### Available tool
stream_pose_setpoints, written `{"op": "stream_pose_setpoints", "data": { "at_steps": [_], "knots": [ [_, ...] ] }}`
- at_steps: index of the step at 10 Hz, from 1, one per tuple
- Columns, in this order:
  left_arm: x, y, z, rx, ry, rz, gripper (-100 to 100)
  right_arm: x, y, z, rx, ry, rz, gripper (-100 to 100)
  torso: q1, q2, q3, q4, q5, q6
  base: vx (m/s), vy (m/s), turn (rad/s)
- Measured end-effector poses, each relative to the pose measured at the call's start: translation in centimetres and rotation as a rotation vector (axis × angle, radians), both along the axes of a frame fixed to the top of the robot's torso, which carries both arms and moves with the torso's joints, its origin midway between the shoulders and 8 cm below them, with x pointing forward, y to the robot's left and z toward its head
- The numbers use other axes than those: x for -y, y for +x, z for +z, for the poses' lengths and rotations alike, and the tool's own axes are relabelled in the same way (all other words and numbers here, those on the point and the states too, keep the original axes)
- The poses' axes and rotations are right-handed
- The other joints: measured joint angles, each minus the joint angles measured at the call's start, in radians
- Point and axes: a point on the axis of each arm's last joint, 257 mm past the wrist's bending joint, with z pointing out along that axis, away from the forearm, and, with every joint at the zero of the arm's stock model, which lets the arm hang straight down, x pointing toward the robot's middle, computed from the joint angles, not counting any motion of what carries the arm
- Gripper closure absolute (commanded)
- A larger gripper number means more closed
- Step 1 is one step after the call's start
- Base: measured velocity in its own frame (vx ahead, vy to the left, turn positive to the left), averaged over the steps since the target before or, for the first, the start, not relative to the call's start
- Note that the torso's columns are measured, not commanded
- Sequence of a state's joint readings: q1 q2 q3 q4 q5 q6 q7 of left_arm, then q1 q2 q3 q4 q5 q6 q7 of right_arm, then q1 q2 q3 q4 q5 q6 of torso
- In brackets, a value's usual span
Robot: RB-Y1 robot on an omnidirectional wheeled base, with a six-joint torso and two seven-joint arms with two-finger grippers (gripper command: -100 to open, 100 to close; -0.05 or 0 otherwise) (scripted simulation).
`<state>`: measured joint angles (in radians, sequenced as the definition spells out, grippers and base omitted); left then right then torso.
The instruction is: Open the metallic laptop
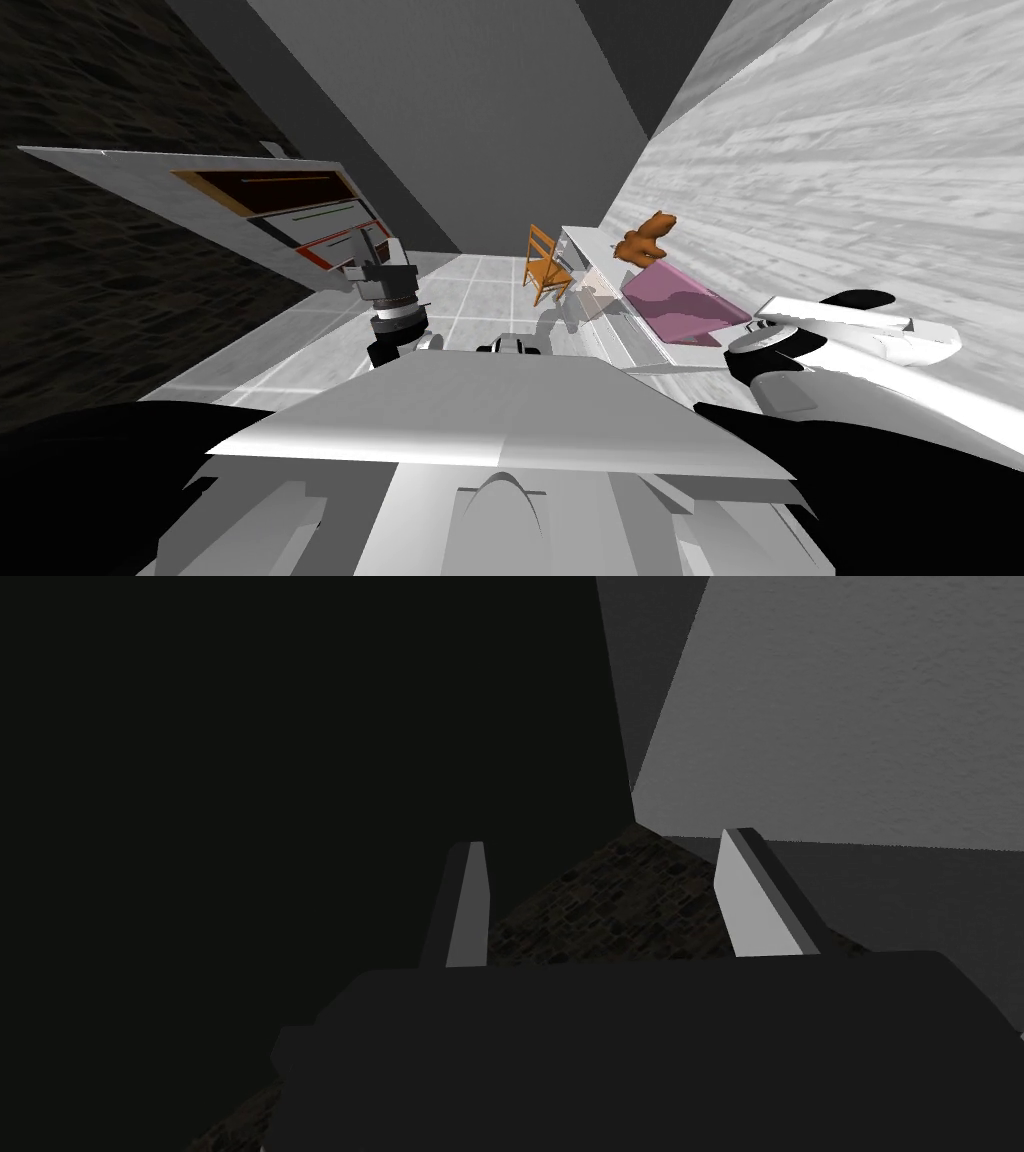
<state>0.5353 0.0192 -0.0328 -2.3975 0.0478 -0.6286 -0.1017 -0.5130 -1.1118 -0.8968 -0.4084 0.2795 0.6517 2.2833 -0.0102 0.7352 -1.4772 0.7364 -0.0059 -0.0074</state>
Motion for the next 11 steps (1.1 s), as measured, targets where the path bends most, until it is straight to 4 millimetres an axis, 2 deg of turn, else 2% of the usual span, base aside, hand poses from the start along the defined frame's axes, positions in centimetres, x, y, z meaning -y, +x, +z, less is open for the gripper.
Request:
{"op": "stream_pose_setpoints", "data": {
  "at_steps": [1,3,6,8,11],
  "knots": [
    [0.0,0.0,0.0,0.0,0.0,0.0,0,-0.1,0.9,-0.2,0.011,-0.007,0.012,-100,0.0,0.002,0.002,0.001,0.0,0.003,-0.086,-0.094,0.03],
    [0.0,0.0,0.0,0.0,0.0,0.0,0,-0.3,1.3,-0.5,0.023,-0.013,0.021,-100,0.013,0.0,-0.001,0.001,0.006,0.007,-0.062,-0.047,0.054],
    [0.0,0.0,0.0,0.0,0.0,0.0,0,-0.7,2.8,-0.6,0.045,-0.034,0.045,-100,0.011,0.0,0.0,0.001,0.005,0.007,-0.092,-0.074,0.076],
    [0.0,0.0,0.0,0.0,0.0,0.0,0,-1.4,4.7,-1.1,0.072,-0.057,0.081,-100,0.006,0.004,0.002,0.002,0.004,0.004,-0.146,-0.104,0.109],
    [0.0,0.0,0.0,0.0,0.0,0.0,0,-1.7,5.9,-1.2,0.09,-0.067,0.101,-100,0.012,-0.001,-0.001,0.0,0.007,0.006,-0.063,-0.06,0.059]
  ]
}}
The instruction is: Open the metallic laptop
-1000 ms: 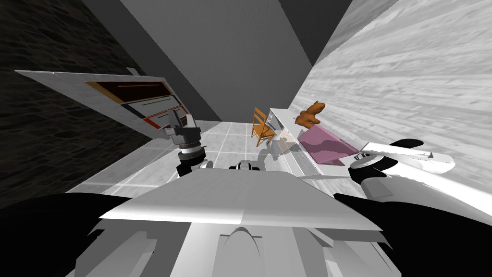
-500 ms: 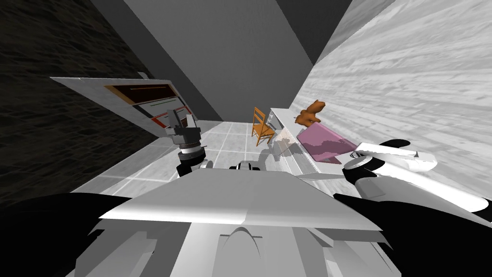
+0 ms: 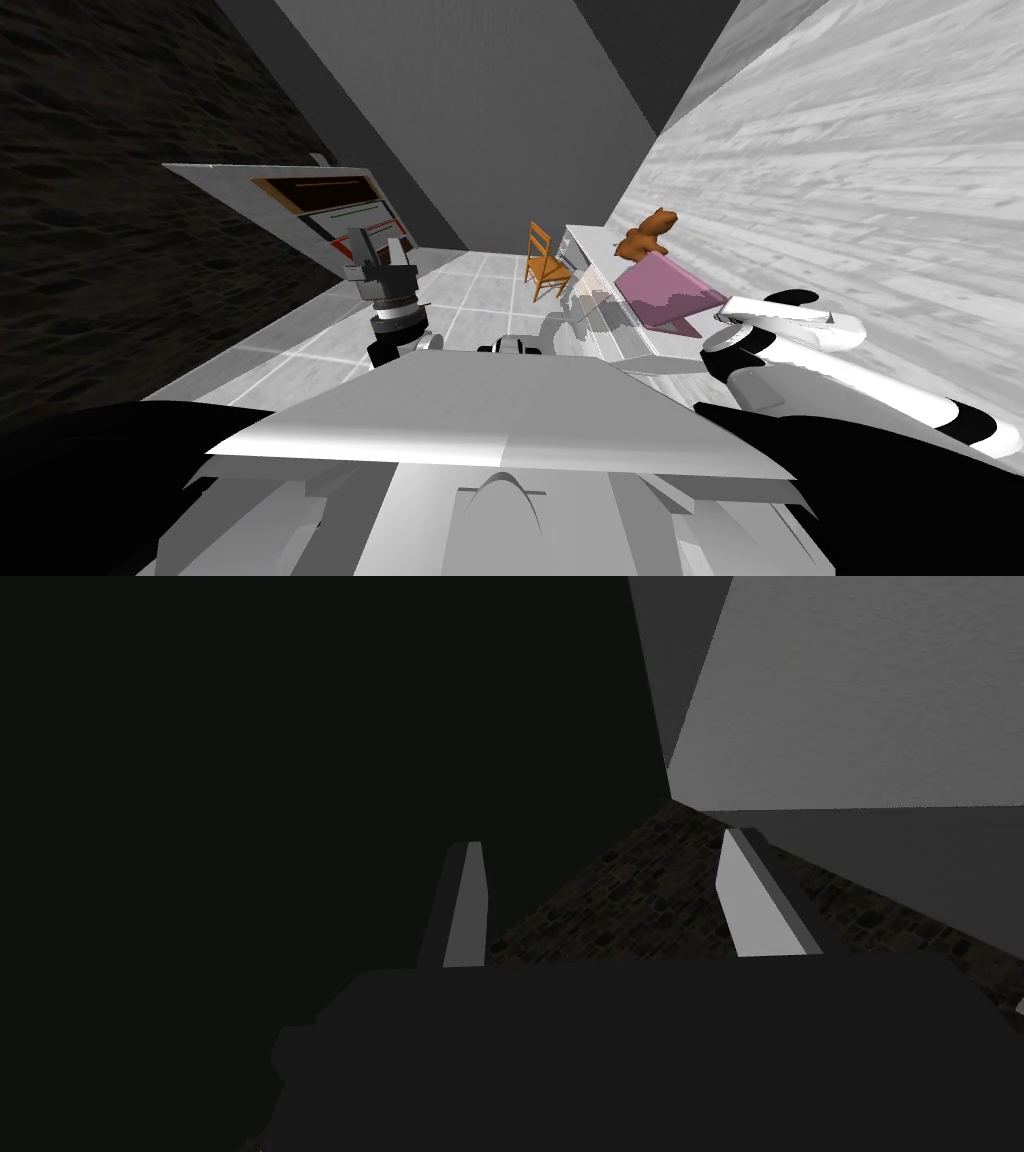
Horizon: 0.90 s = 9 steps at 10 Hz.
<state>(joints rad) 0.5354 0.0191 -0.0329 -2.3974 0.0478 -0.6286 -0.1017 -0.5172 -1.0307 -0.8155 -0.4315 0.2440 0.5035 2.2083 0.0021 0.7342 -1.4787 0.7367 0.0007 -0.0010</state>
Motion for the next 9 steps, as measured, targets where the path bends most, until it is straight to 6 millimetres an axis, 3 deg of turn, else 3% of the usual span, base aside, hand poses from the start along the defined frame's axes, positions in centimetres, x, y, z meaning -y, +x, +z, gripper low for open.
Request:
{"op": "stream_pose_setpoints", "data": {
  "at_steps": [5,9],
  "knots": [
    [0.0,0.0,0.0,0.0,0.0,0.0,0,-2.0,4.7,-0.6,0.063,-0.038,0.08,-100,-0.001,0.004,0.003,0.001,0.0,0.0,-0.148,-0.105,0.109],
    [0.0,0.0,0.0,0.0,0.0,0.0,0,-2.9,5.9,-0.8,0.093,-0.051,0.108,-100,-0.002,0.001,0.001,0.0,0.0,0.0,-0.032,-0.036,0.024]
  ]
}}
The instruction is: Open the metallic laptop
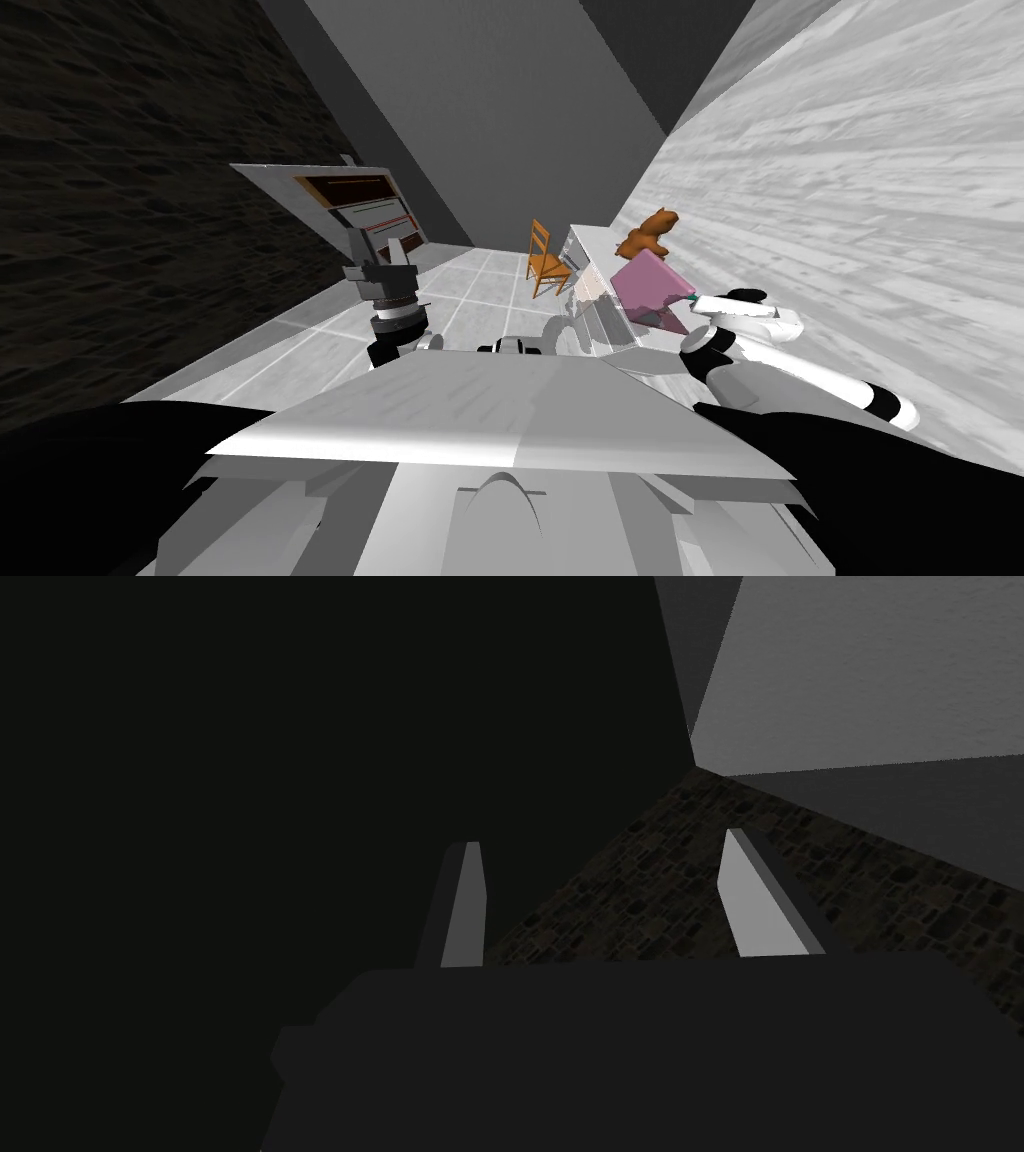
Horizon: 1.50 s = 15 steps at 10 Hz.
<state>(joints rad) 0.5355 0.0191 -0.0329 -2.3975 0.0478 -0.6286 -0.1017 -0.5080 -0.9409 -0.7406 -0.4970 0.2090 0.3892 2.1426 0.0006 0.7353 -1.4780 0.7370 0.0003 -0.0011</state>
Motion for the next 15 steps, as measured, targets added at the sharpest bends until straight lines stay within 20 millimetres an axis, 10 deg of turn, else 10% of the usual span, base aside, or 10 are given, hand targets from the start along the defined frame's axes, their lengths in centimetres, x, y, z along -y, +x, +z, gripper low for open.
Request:
{"op": "stream_pose_setpoints", "data": {
  "at_steps": [15],
  "knots": [
    [0.0,0.0,0.0,0.0,0.0,0.0,0,-9.0,11.6,-1.8,0.237,-0.028,0.249,-100,-0.004,0.01,0.006,0.003,-0.001,0.002,-0.145,-0.089,0.104]
  ]
}}
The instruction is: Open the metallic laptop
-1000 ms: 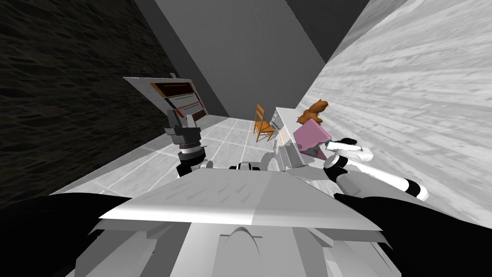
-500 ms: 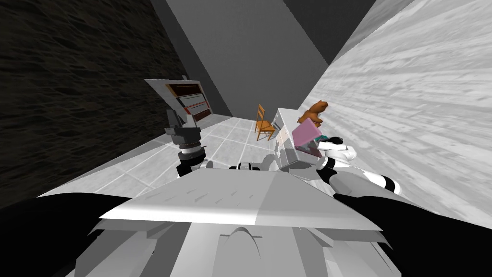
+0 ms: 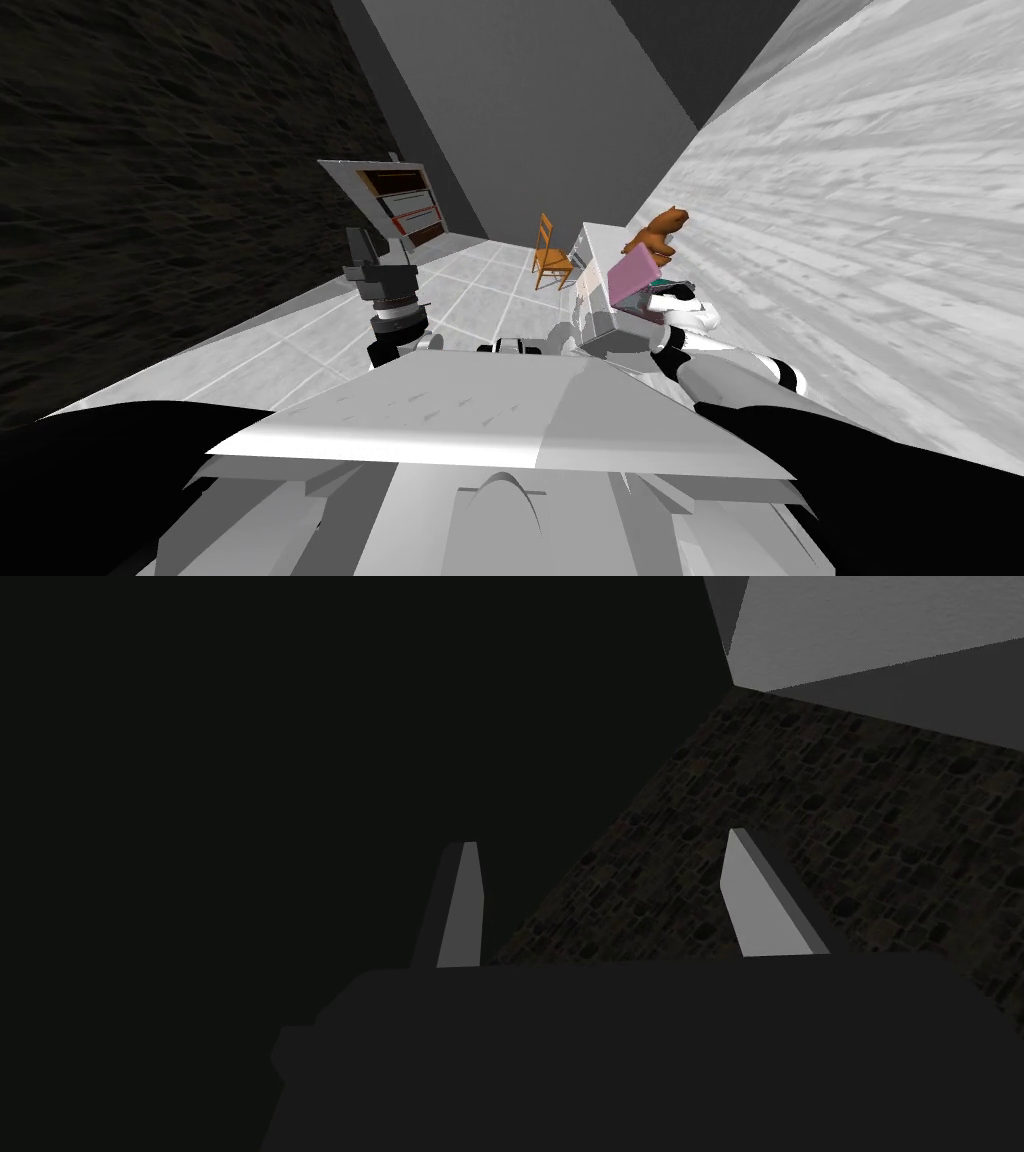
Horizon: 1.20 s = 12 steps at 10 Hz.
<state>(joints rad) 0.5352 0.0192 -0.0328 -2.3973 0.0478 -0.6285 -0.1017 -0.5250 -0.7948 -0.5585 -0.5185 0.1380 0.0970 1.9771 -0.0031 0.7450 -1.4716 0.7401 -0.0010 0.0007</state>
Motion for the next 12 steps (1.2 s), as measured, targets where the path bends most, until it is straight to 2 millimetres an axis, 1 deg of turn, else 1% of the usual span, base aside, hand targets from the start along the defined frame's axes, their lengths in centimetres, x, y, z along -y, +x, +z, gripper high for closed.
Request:
{"op": "stream_pose_setpoints", "data": {
  "at_steps": [1,2,3,4,5,6,7,8,9,10,12],
  "knots": [
    [0.0,0.0,0.0,0.0,0.0,0.0,0,-1.4,1.1,-0.4,0.025,0.005,0.026,-100,0.002,-0.003,-0.001,-0.001,0.001,0.0,-0.198,-0.075,0.126],
    [0.0,0.0,0.0,0.0,0.0,0.0,0,-2.3,2.2,-0.8,0.045,0.015,0.047,-100,0.005,-0.006,-0.004,-0.002,0.002,-0.001,-0.135,-0.049,0.035],
    [0.0,0.0,0.0,0.0,0.0,0.0,0,-2.9,2.3,-1.5,0.052,0.019,0.059,-100,0.006,-0.011,-0.006,-0.003,0.002,0.0,-0.051,-0.009,-0.024],
    [0.0,0.0,0.0,0.0,0.0,0.0,0,-3.1,2.2,-1.8,0.051,0.023,0.061,-100,0.006,-0.014,-0.009,-0.004,0.002,-0.001,0.001,0.013,-0.014],
    [0.0,0.0,0.0,0.0,0.0,0.0,0,-3.2,2.4,-1.3,0.059,0.019,0.064,-100,0.006,-0.014,-0.009,-0.004,0.002,-0.001,-0.094,-0.04,0.163],
    [0.0,0.0,0.0,0.0,0.0,0.0,0,-4.5,3.4,-1.1,0.085,0.021,0.091,-100,0.002,-0.007,-0.005,-0.002,0.0,-0.003,-0.136,-0.082,0.098],
    [0.0,0.0,0.0,0.0,0.0,0.0,0,-5.1,4.0,-1.2,0.103,0.026,0.106,-100,0.0,-0.004,-0.002,-0.001,0.0,-0.003,-0.192,-0.101,0.159],
    [0.0,0.0,0.0,0.0,0.0,0.0,0,-6.9,5.0,-1.0,0.132,0.028,0.139,-100,0.002,-0.001,-0.001,0.0,0.0,-0.003,-0.186,-0.074,0.076],
    [0.0,0.0,0.0,0.0,0.0,0.0,0,-7.6,5.5,-0.9,0.149,0.037,0.154,-100,0.005,-0.003,-0.002,-0.001,0.002,-0.001,-0.086,-0.022,-0.026],
    [0.0,0.0,0.0,0.0,0.0,0.0,0,-7.8,6.0,-0.6,0.162,0.035,0.162,-100,0.007,-0.01,-0.006,-0.003,0.002,-0.001,-0.01,0.011,-0.017],
    [0.0,0.0,0.0,0.0,0.0,0.0,0,-8.1,6.1,-1.3,0.162,0.043,0.17,-100,0.004,-0.012,-0.008,-0.004,0.001,-0.002,-0.058,-0.019,0.087]
  ]
}}
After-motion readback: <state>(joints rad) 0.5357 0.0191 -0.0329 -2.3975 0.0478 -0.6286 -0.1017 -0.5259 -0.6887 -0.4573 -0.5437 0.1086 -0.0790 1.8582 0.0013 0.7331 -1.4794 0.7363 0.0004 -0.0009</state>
